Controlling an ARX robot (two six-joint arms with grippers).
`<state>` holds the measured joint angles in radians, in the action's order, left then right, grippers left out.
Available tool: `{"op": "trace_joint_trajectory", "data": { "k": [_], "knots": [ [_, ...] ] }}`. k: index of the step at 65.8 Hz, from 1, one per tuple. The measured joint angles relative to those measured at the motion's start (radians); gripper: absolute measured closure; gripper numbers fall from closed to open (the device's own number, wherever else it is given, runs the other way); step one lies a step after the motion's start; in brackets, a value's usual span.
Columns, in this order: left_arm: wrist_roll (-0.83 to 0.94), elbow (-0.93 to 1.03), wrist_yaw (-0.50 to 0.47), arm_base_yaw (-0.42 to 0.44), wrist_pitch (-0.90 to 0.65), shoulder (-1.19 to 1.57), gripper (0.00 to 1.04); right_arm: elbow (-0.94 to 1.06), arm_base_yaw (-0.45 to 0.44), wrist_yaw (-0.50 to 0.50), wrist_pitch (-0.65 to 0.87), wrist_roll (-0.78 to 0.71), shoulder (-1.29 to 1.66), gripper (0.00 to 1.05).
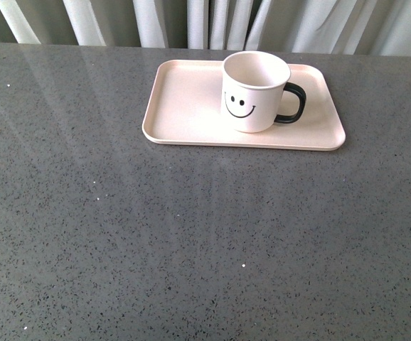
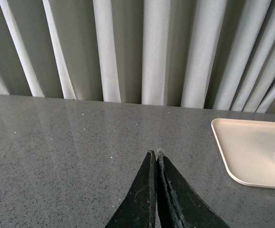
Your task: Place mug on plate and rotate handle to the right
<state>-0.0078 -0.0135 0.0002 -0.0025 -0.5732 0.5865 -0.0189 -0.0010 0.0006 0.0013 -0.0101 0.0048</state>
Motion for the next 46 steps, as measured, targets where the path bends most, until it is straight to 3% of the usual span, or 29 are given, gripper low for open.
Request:
{"op": "trace_joint_trajectory", "data": {
  "k": [46],
  "knots": [
    [0.000, 0.000, 0.000, 0.000, 0.332, -0.347, 1.03, 0.000, 0.000, 0.000, 0.000, 0.000, 0.000, 0.09]
  ]
}}
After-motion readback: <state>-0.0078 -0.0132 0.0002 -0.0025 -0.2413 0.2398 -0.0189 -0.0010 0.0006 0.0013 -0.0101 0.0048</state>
